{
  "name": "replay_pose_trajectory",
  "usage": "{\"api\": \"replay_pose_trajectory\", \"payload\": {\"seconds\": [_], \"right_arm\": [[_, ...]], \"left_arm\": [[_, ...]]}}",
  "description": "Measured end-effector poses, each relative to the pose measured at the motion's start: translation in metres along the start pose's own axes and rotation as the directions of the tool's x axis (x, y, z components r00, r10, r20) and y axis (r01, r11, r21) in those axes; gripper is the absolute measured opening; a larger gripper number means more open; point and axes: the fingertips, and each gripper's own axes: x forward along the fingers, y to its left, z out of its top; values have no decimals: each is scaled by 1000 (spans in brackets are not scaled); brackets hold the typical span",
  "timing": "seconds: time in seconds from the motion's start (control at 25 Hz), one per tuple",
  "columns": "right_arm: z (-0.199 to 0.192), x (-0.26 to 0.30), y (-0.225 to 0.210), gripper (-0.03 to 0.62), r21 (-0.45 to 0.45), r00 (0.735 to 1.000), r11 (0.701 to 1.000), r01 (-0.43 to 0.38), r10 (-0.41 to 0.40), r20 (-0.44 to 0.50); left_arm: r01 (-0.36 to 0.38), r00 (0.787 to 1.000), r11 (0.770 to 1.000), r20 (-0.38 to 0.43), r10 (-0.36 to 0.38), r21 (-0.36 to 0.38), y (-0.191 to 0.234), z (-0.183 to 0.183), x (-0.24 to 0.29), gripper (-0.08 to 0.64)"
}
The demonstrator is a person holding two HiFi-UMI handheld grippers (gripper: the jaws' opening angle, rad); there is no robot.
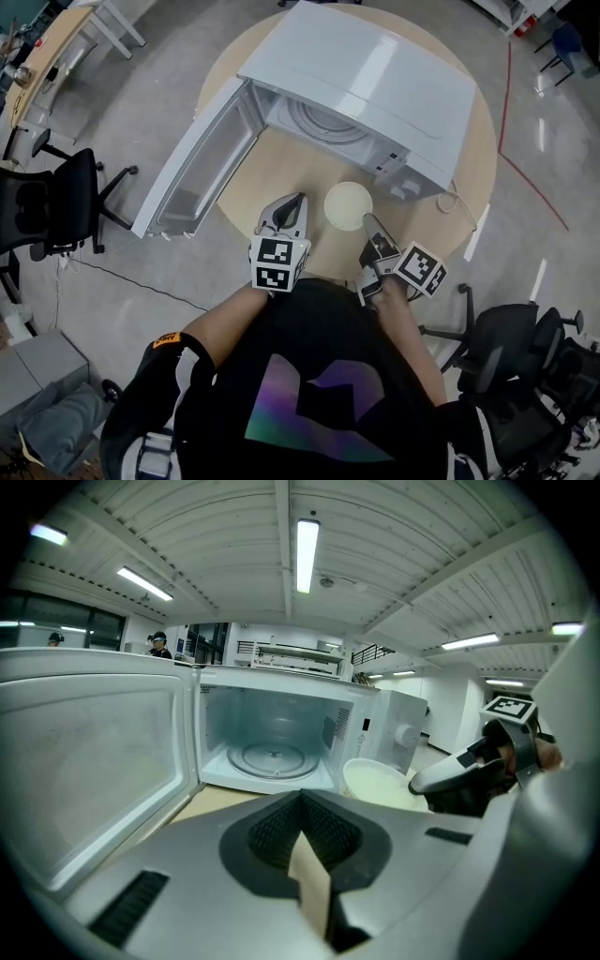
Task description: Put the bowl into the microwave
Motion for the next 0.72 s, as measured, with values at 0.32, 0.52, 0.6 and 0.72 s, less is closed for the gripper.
{"api": "replay_pose_trajectory", "payload": {"seconds": [0.32,0.52,0.6,0.72], "right_arm": [[-14,21,28,49,9,999,1000,20,-20,50],[-30,40,44,50,24,997,999,22,-24,68],[-32,43,50,50,33,996,999,25,-27,79],[-34,43,59,49,43,994,999,20,-25,107]], "left_arm": [[47,998,998,35,-48,29,41,21,-3,46],[81,996,996,28,-82,24,67,21,-9,46],[95,995,995,22,-96,21,73,21,-9,46],[125,992,992,23,-125,20,76,23,-10,46]]}}
